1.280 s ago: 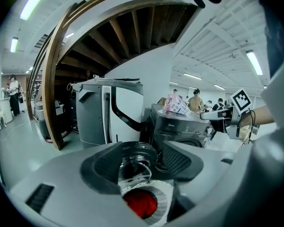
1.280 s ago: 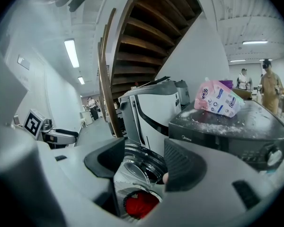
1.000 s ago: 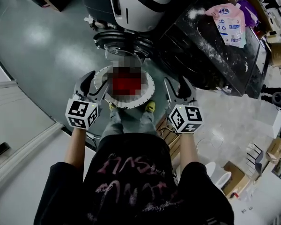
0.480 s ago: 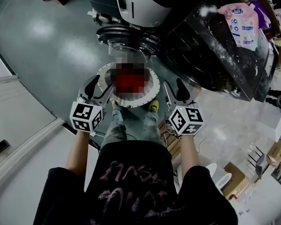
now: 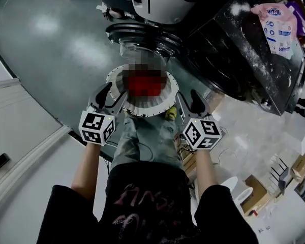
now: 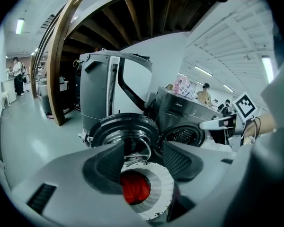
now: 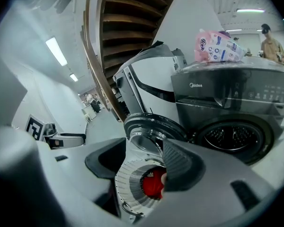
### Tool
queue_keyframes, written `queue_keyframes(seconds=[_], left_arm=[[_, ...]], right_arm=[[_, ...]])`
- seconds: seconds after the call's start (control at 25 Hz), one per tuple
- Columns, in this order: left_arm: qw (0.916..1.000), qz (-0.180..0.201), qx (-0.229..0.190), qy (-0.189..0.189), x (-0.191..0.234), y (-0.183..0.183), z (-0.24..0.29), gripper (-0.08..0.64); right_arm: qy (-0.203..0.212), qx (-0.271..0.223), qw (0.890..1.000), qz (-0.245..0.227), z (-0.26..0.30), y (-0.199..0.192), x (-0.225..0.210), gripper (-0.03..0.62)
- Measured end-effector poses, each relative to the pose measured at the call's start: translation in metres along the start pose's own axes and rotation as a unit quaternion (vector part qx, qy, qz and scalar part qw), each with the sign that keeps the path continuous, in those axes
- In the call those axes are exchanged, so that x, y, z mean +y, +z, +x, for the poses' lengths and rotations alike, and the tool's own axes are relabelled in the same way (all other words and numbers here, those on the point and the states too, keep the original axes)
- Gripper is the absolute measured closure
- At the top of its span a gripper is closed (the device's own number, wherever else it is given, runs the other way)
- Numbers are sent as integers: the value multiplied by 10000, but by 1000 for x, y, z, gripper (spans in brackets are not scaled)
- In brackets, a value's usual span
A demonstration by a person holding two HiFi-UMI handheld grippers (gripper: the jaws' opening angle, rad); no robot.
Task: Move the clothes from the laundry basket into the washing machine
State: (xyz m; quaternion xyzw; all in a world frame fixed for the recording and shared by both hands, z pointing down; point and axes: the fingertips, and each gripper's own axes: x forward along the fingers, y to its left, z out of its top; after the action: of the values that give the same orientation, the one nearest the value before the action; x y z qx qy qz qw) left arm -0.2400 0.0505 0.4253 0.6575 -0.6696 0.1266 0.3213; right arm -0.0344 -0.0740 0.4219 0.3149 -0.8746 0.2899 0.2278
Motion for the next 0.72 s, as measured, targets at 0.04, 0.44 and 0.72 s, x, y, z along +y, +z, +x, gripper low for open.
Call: queue_keyframes(seconds=[0.04, 0.44, 0.72], left_arm=[[10000, -23, 22, 2, 2, -4, 4, 295], [9992, -256, 307, 50, 14, -49, 50, 302], [9981, -334, 516, 15, 22, -87, 84, 308]], right_arm=[[-2, 19, 10000, 20, 5, -4, -1, 345], [74, 488, 9986, 204, 45, -61, -12, 347], [-9, 752, 9962, 445, 74, -105, -24, 348]])
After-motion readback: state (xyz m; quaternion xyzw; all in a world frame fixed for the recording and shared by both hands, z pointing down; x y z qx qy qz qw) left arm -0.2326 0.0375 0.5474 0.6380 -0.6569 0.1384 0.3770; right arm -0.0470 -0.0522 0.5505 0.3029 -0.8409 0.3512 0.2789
